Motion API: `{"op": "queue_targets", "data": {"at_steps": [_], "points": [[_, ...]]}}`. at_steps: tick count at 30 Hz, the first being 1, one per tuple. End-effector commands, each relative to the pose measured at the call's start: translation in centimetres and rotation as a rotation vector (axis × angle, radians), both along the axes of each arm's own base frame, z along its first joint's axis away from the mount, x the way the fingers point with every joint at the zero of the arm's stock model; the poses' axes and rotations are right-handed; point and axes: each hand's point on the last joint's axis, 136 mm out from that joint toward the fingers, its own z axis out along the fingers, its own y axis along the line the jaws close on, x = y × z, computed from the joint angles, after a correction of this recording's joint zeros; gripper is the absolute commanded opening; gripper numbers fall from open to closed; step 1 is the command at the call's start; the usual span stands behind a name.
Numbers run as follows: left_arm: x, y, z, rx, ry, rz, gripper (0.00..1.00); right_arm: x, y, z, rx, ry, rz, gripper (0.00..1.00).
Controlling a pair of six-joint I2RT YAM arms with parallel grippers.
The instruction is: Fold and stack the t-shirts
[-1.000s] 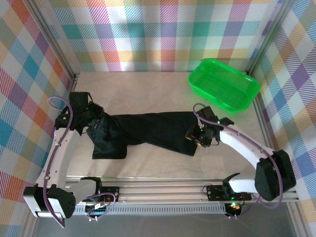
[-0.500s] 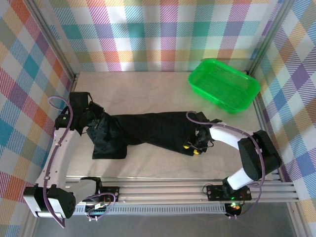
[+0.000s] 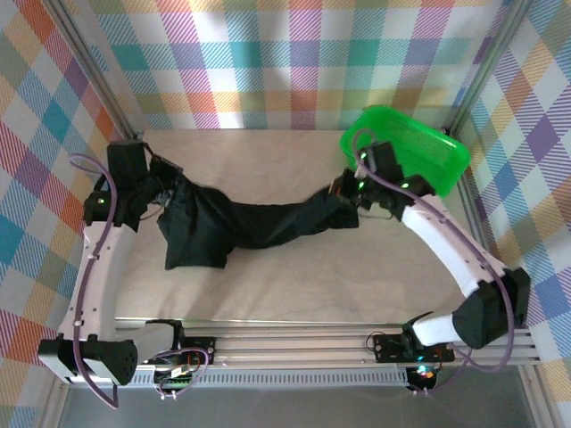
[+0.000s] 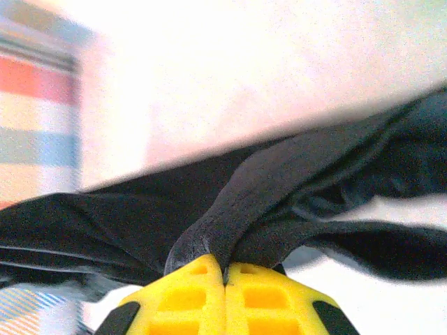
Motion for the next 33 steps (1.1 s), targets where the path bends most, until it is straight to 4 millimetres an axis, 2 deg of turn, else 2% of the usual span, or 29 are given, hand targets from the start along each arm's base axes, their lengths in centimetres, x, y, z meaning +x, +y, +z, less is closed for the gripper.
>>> {"op": "queue_targets", "data": {"at_steps": [1, 4, 6, 9, 11, 14, 17, 19, 21, 23, 25, 27, 30, 31, 32, 33], "points": [[-0.4, 1.1, 8.1, 0.007, -0.232, 0.049, 0.00, 0.8, -1.6, 7.6, 0.039, -0.226, 0.007, 0.00], [-2.3, 2.0, 12.4, 0.010, -0.355, 0.102, 0.00, 0.7, -3.2, 12.6, 0.100, -0.335, -0.021, 0.00], [-4.0, 2.8, 14.6, 0.014, -0.421, 0.143, 0.00, 0.0, -4.0, 15.2, 0.124, -0.395, -0.030, 0.00], [-7.2, 3.8, 17.8, 0.018, -0.527, 0.202, 0.00, -2.0, -5.0, 19.1, 0.154, -0.511, -0.031, 0.00], [-9.6, 4.5, 19.6, 0.017, -0.597, 0.244, 0.00, -4.1, -5.6, 21.5, 0.171, -0.601, -0.032, 0.00], [-13.0, 5.5, 21.7, 0.020, -0.686, 0.303, 0.00, -7.1, -6.9, 23.9, 0.193, -0.716, -0.059, 0.00], [-15.8, 6.2, 23.2, 0.017, -0.765, 0.350, 0.00, -9.4, -8.2, 25.4, 0.208, -0.804, -0.095, 0.00], [-16.8, 6.4, 24.1, 0.020, -0.801, 0.362, 0.00, -10.3, -8.6, 26.2, 0.214, -0.850, -0.100, 0.00], [-16.6, 6.6, 24.5, 0.021, -0.803, 0.370, 0.00, -10.2, -8.6, 26.8, 0.211, -0.865, -0.104, 0.00], [-14.9, 6.6, 24.0, 0.026, -0.768, 0.372, 0.00, -8.7, -8.3, 26.6, 0.194, -0.851, -0.106, 0.00], [-11.5, 6.7, 22.0, 0.035, -0.681, 0.378, 0.00, -5.8, -7.6, 25.3, 0.165, -0.795, -0.106, 0.00], [-7.2, 7.2, 18.6, 0.046, -0.553, 0.408, 0.00, -1.9, -6.4, 23.3, 0.146, -0.728, -0.097, 0.00], [0.8, 7.7, 13.1, 0.079, -0.394, 0.409, 0.00, 5.5, -4.3, 18.9, 0.134, -0.588, -0.083, 0.00], [3.8, 7.9, 11.0, 0.078, -0.338, 0.397, 0.00, 8.2, -3.7, 16.8, 0.130, -0.523, -0.085, 0.00], [6.6, 8.1, 8.6, 0.072, -0.274, 0.383, 0.00, 10.7, -2.9, 14.7, 0.133, -0.454, -0.078, 0.03], [8.9, 8.3, 6.2, 0.066, -0.207, 0.371, 0.00, 12.6, -2.0, 12.8, 0.138, -0.395, -0.059, 0.17]]}}
